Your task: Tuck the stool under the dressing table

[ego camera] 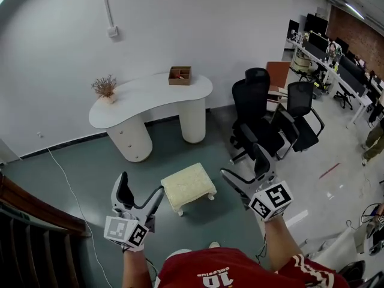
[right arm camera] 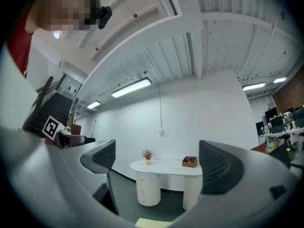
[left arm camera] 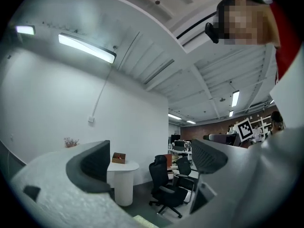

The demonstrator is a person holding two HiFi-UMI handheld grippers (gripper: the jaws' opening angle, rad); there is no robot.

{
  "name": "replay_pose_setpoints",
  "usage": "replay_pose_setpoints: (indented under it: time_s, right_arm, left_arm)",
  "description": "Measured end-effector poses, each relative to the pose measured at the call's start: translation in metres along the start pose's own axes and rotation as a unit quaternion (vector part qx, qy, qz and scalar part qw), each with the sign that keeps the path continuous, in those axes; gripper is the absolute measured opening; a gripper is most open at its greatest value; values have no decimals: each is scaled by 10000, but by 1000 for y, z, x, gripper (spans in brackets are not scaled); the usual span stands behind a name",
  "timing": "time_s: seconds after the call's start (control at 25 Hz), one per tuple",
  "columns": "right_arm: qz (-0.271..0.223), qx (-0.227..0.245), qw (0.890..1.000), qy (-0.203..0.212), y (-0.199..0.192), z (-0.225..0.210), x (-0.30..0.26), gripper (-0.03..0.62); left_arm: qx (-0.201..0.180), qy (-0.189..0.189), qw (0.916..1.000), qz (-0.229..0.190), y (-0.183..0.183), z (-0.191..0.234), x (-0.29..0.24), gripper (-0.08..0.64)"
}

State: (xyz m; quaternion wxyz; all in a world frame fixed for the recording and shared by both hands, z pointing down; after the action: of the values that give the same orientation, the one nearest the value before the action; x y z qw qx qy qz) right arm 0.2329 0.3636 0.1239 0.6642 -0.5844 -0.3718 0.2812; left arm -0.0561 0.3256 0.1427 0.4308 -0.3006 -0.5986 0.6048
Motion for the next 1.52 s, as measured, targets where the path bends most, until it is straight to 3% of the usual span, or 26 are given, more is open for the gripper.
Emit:
replay_pose_setpoints:
  time_s: [0.24,0.44,0.68,0.88,1.12,1.32,1.52]
  right_arm:
    - [104,-128,9998,130,-21,-29,-23,555]
    - [274,-340,9990,123,-45,-44,-56,554]
    - [699,-386,9966,209,-73,-47,-115,552]
    - [1006,-535,9935,34,-110,-55,-145,552]
    - [1338,-742,9882,81,-146,-62,-168,551]
    - [1593,-980,9822,168,-189,-71,-183,549]
    - [1708,-1479,9738,262,-253,-97,-200,549]
  left_arm:
    - [-265,207,9991,271,-20,2,-24,565]
    - [-321,252,9982,433,-36,28,-42,566]
    - [387,544,9964,515,-55,104,-71,566]
    - [393,392,9954,780,-92,132,-86,566]
    - [510,517,9915,1083,-132,152,-97,566]
    - [1214,519,9796,1518,-178,164,-108,566]
    - [1354,608,9678,2032,-235,175,-120,566]
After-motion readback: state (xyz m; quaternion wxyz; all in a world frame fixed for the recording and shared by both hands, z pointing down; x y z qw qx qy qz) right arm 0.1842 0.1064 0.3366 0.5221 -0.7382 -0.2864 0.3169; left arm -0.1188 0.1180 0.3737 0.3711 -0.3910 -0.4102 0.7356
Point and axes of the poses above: the fingertips, and each gripper's own axes: x backward along the fingers, z to its left, y out of its top, the point moved 2 cm from there along x, backward along the fingers, and after that the axes turned 15 degrees about y, right-handed, at the moved point
